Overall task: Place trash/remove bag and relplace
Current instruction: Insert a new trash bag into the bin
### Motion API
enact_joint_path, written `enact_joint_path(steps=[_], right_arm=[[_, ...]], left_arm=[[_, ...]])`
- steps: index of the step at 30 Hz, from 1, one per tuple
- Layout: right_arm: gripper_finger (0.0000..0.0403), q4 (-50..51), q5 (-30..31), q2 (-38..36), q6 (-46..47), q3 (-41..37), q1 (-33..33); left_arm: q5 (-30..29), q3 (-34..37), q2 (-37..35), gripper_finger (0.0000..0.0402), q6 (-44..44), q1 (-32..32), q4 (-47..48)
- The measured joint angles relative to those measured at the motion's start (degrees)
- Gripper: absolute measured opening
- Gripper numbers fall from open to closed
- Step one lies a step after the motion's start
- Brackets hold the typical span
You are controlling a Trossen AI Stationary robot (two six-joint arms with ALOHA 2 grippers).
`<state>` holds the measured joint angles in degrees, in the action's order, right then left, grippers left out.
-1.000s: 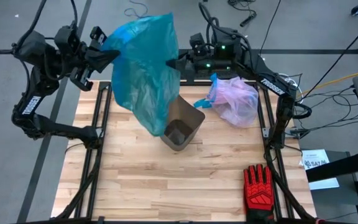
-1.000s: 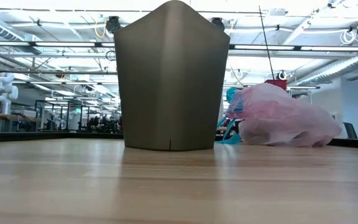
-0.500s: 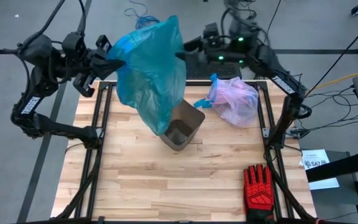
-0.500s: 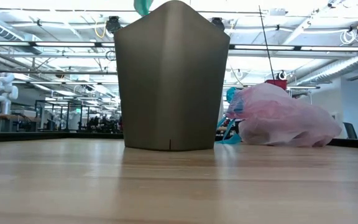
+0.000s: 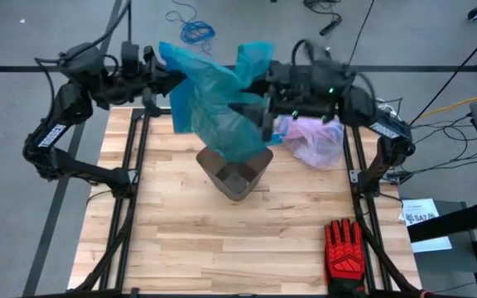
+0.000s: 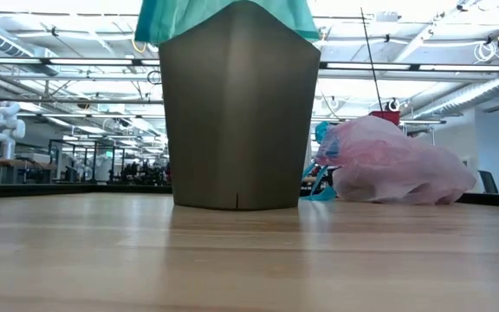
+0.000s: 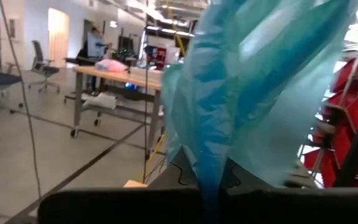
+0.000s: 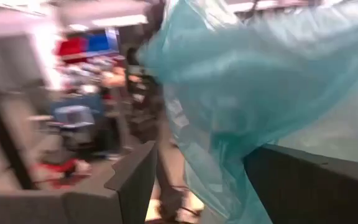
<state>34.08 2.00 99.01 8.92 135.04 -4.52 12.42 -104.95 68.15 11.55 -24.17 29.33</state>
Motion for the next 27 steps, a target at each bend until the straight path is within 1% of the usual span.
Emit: enact_joint_path(steps=[3,5,8,12,15,18,20,22,24,27], right_arm=[[0.0227,1.12,11.14,0.66,-1.92,-0.11,3.57],[0.0227,2.33,17.26,0.64,-3.21,-0.11,5.05],[0.0227,3.08,22.1,-0.01,-3.48,-0.09,5.58],[0.0226,3.28,26.9,-1.49,-0.45,-0.03,5.19],[0.0222,6.24,28.43,-1.65,2.39,0.07,4.35],[0.0207,10.1,28.01,-0.63,7.49,0.01,2.91],[0.0192,11.94,26.67,-0.19,9.46,-0.13,2.43],[0.0177,11.2,25.15,-0.11,9.85,-0.13,2.8],[0.0166,9.67,24.87,-0.88,9.59,-0.13,3.74],[0.0166,8.91,25.14,-2.52,8.03,-0.06,4.95]], left_arm=[[-0.3,0.0,0.99,0.0,0.01,-0.01,0.67],[-0.08,0.02,1.12,0.0,0.12,-0.01,1.37],[1.08,0.02,0.58,0.0,1.38,0.04,1.24],[3.94,0.02,-1.35,0.0,4.49,0.07,0.43],[7.46,0.02,-3.13,0.0,7.7,0.1,-2.08],[10.23,0.0,-4.27,0.0,11.5,0.1,-4.1],[11.12,0.0,-4.97,0.0,13.59,0.1,-4.05],[11.52,0.0,-5.29,0.0,14.92,0.1,-3.19],[11.82,0.0,-5.4,0.0,15.19,0.37,-2.63],[14.17,0.0,-5.39,0.0,15.61,1.4,-2.09]])
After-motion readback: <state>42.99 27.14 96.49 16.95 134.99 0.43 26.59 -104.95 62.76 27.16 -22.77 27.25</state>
